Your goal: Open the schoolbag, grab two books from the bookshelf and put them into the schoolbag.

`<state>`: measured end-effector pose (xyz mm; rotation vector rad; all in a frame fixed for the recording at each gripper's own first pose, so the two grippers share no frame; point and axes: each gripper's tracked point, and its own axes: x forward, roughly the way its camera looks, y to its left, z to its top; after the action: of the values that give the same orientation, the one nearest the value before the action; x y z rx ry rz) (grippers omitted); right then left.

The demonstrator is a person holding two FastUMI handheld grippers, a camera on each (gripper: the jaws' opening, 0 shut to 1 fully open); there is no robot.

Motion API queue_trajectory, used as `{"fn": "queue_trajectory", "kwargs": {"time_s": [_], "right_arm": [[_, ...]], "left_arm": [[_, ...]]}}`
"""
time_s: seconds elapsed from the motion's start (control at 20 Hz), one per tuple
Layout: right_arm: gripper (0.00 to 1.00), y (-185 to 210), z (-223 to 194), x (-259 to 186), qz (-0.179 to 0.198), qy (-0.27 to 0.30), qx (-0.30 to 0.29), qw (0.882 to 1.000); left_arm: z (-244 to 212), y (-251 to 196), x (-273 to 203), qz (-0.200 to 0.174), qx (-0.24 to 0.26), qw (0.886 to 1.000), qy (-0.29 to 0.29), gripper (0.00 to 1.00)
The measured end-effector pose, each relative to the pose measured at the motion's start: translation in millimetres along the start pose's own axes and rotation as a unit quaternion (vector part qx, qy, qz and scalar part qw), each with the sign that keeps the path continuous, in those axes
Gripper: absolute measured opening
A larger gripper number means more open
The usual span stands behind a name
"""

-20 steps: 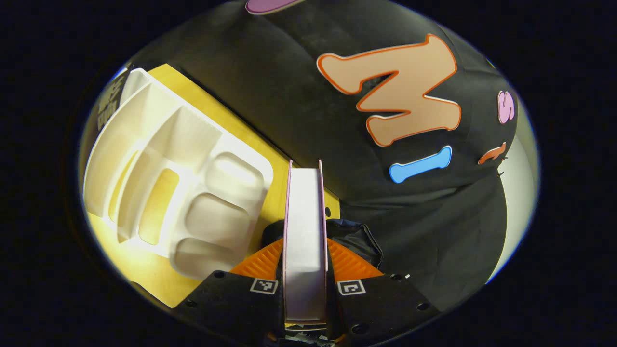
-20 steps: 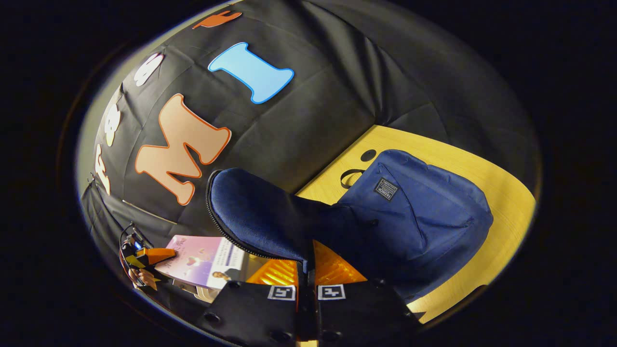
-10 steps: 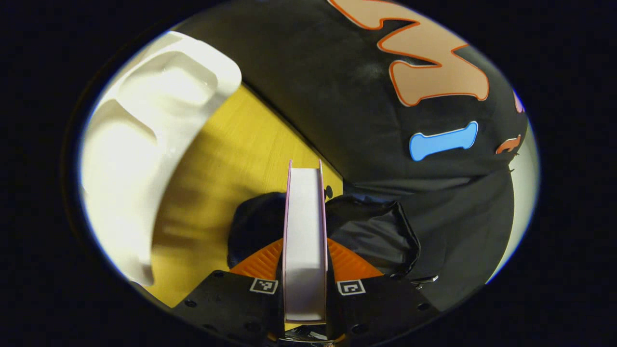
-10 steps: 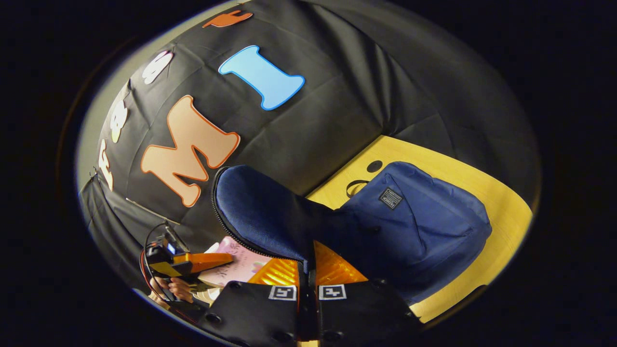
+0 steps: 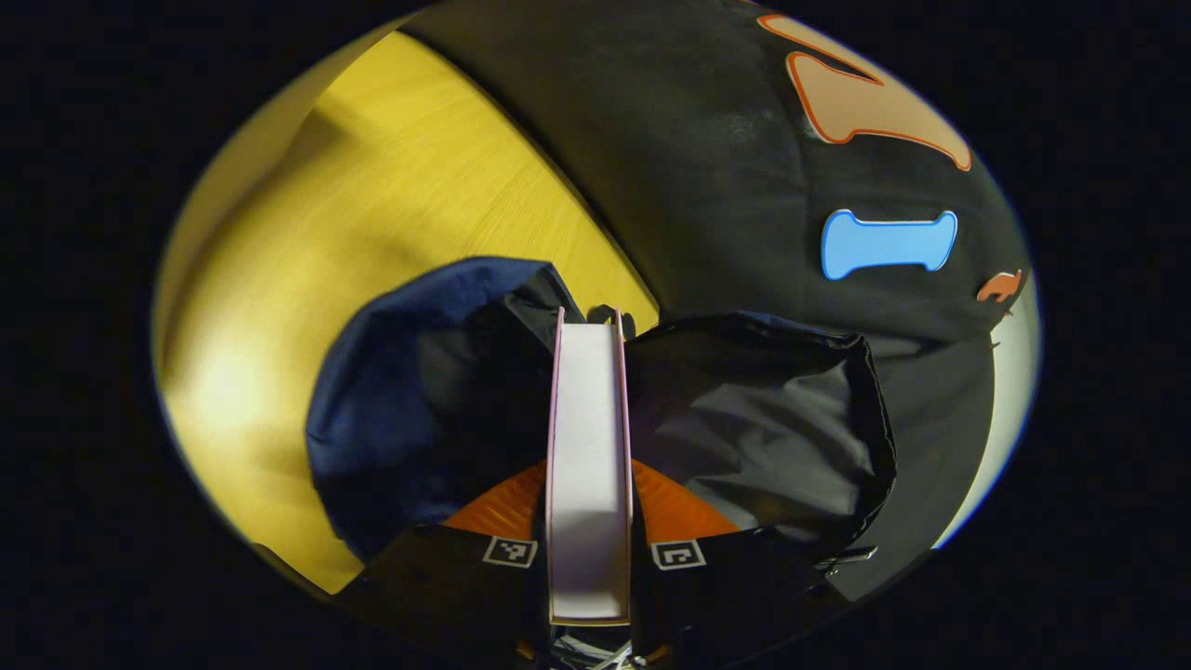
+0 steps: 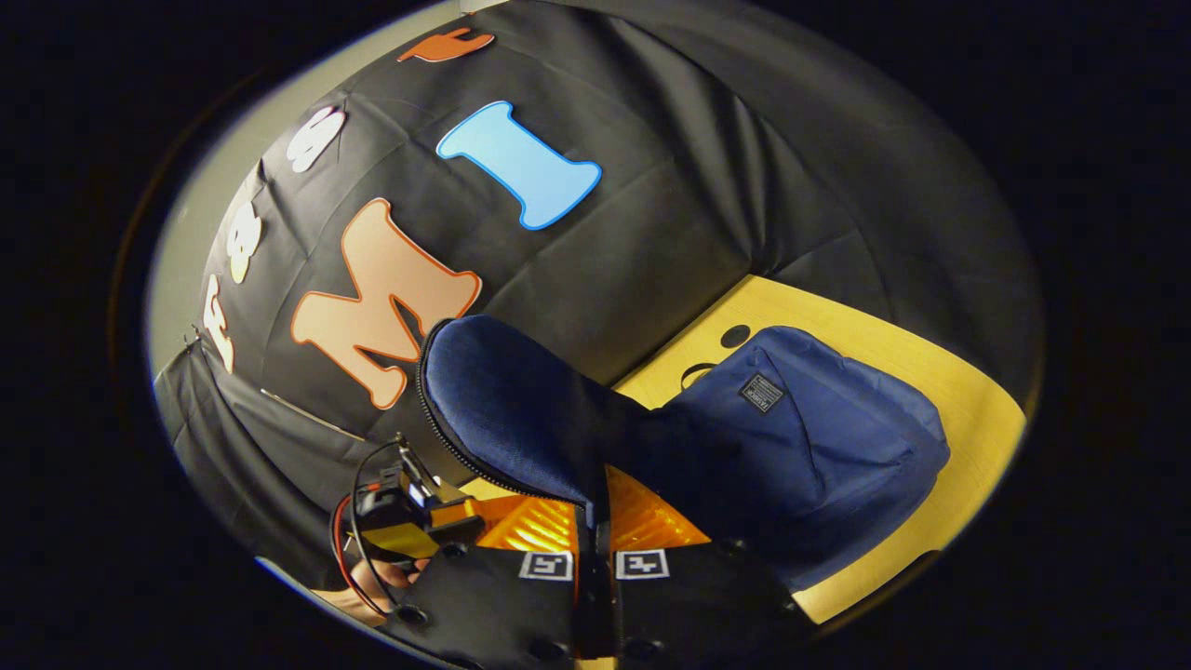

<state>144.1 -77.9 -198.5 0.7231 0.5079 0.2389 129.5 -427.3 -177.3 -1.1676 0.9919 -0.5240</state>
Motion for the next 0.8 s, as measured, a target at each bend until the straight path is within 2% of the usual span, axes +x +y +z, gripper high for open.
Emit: {"fn": "queue_trajectory", "kwargs": {"time_s": [0.1, 0.15, 0.35, 0.45, 0.5, 0.55, 0.65, 0.7, 0.75, 0.8], "right_arm": [[0.04, -2.5, -3.9, 3.3, 0.003, 0.002, -0.003, 1.0], [0.04, -1.4, -5.8, 5.2, 0.005, 0.003, -0.003, 1.0], [0.03, -2.7, -6.9, 5.9, 0.006, 0.003, 0.001, 1.0], [0.03, -5.4, -8.8, 6.2, 0.005, 0.003, 0.001, 1.0], [0.03, -6.6, -11.4, 7.2, 0.004, 0.005, 0.001, 1.0], [0.04, -6.3, -13.1, 7.8, 0.004, 0.007, 0.003, 1.0], [0.03, -6.3, -15.7, 9.3, 0.003, 0.009, 0.007, 1.0], [0.03, -7.6, -17.8, 9.9, 0.002, 0.01, 0.006, 1.0], [0.03, -8.1, -18.5, 11.4, 0.001, 0.011, 0.004, 1.0], [0.03, -7.4, -19.3, 11.7, 0.0, 0.012, 0.003, 1.0]], "left_arm": [[-10.4, 0.0, 13.6, -0.009, -0.022, 1.0, 0.0, 0.32], [-14.5, 3.3, 18.3, -0.009, -0.033, 0.999, -0.001, 0.3], [-15.4, 19.5, 15.0, -0.006, -0.077, 0.997, -0.003, 0.33], [-18.3, 26.6, 15.8, 0.011, -0.079, 0.997, 0.001, 0.32], [-19.5, 37.8, 15.6, 0.044, -0.069, 0.997, 0.01, 0.36], [-22.6, 52.5, 9.0, 0.085, -0.054, 0.995, 0.025, 0.45], [-24.6, 69.4, 2.1, 0.136, -0.024, 0.989, 0.046, 0.75], [-21.1, 74.1, 3.2, 0.16, 0.003, 0.986, 0.047, 0.79], [-16.8, 77.9, 0.4, 0.178, 0.035, 0.982, 0.048, 0.73], [-23.3, 74.9, -0.9, 0.188, 0.068, 0.978, 0.053, 0.84]]}}
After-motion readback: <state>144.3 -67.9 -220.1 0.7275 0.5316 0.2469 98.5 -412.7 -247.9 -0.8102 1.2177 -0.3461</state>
